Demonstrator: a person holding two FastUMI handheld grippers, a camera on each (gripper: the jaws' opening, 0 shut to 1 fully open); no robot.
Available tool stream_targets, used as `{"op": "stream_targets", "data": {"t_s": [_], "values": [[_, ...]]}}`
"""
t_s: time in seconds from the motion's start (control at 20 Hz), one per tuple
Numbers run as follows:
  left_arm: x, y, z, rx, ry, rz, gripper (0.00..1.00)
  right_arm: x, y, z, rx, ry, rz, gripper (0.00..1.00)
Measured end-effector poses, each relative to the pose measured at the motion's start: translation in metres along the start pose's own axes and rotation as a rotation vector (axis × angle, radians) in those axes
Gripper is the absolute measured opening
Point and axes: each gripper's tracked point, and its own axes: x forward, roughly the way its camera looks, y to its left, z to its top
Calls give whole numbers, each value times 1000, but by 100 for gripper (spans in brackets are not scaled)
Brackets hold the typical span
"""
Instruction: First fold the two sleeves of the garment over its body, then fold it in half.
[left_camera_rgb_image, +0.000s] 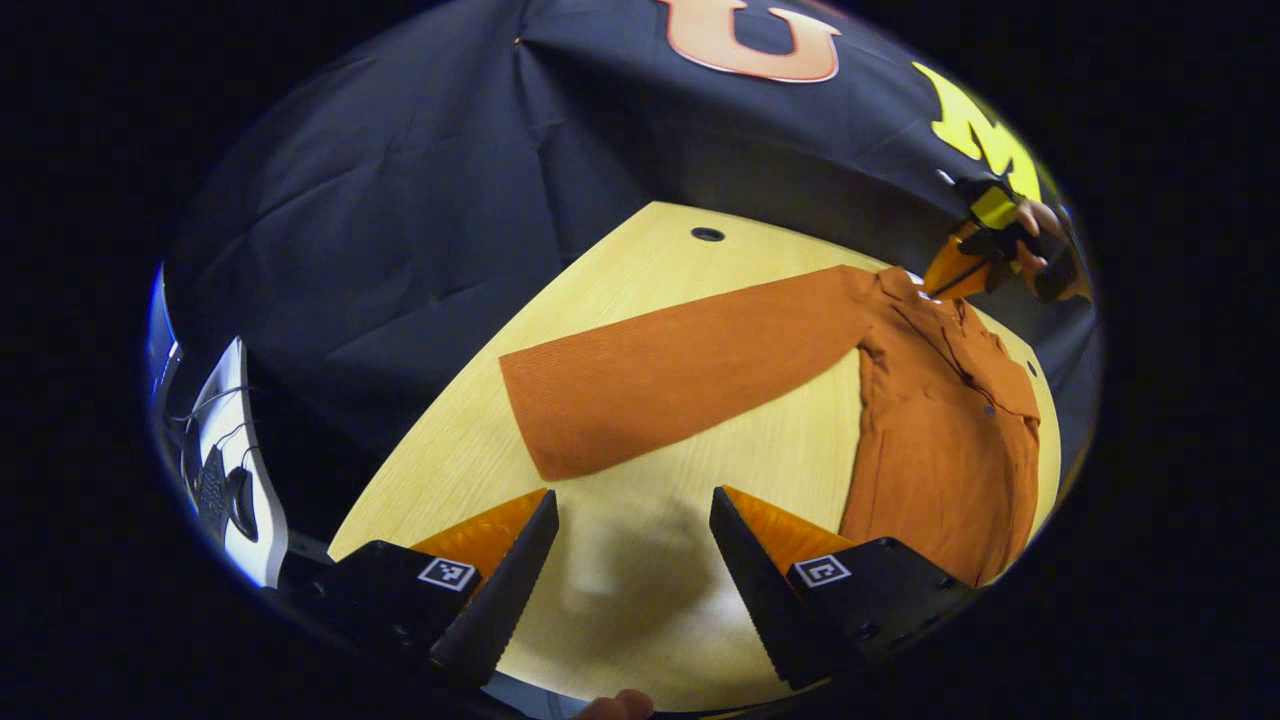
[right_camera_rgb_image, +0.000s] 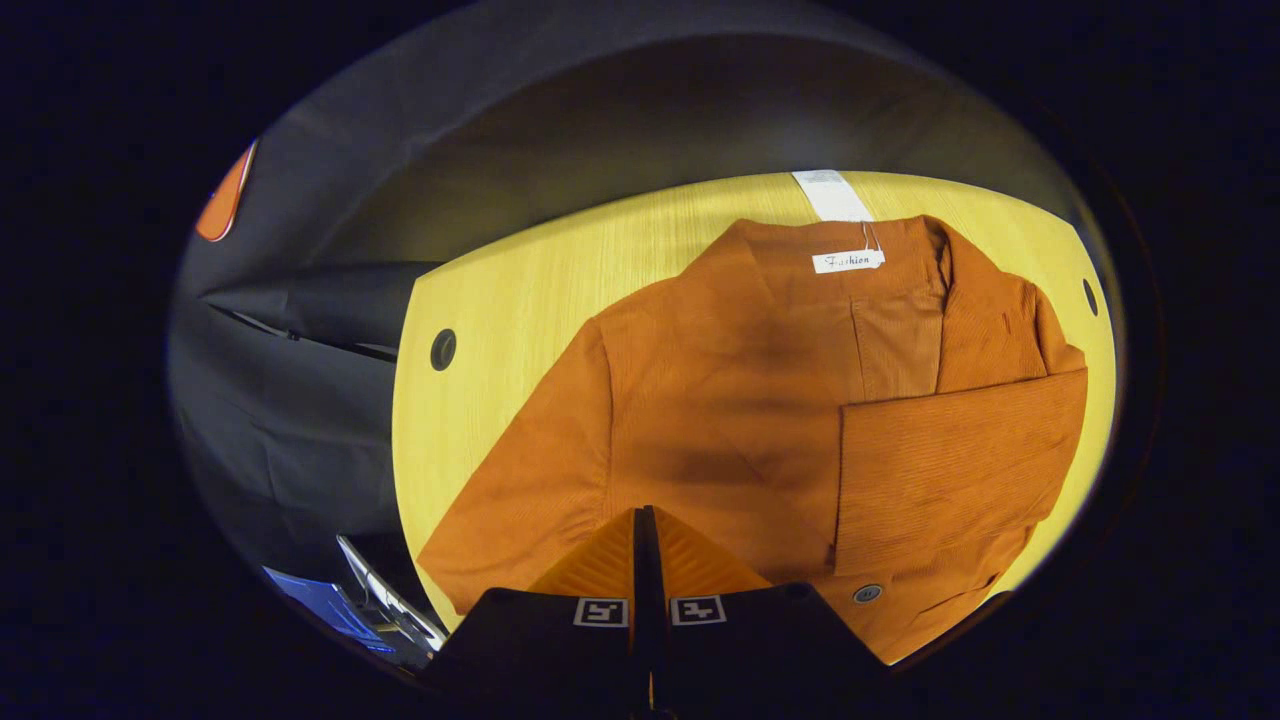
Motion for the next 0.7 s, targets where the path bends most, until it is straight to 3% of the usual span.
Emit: {"op": "stream_targets", "data": {"t_s": [0.2, 0.25, 0.3, 0.4, 0.5, 0.55, 0.7], "values": [[34, 37, 23, -101, 80, 54, 99, -43, -12, -9, 35, -19, 47, 1], [43, 41, 29, -125, 106, 58, 99, -52, -25, -11, 23, -37, 23, 1], [58, 45, 28, -172, 156, 51, 99, -63, -40, -15, 8, -53, 5, 1], [69, 62, 13, -252, 250, 70, 99, -87, -52, -31, -9, -77, 40, 1], [75, 66, 28, -246, 231, 71, 98, -114, -69, -51, -29, -102, 56, 1], [82, 64, 32, -198, 276, 98, 96, -128, -88, -66, -53, -115, 49, 1], [86, 50, 37, -152, 364, 98, 91, -160, -155, -113, -144, -157, -35, 1]]}}
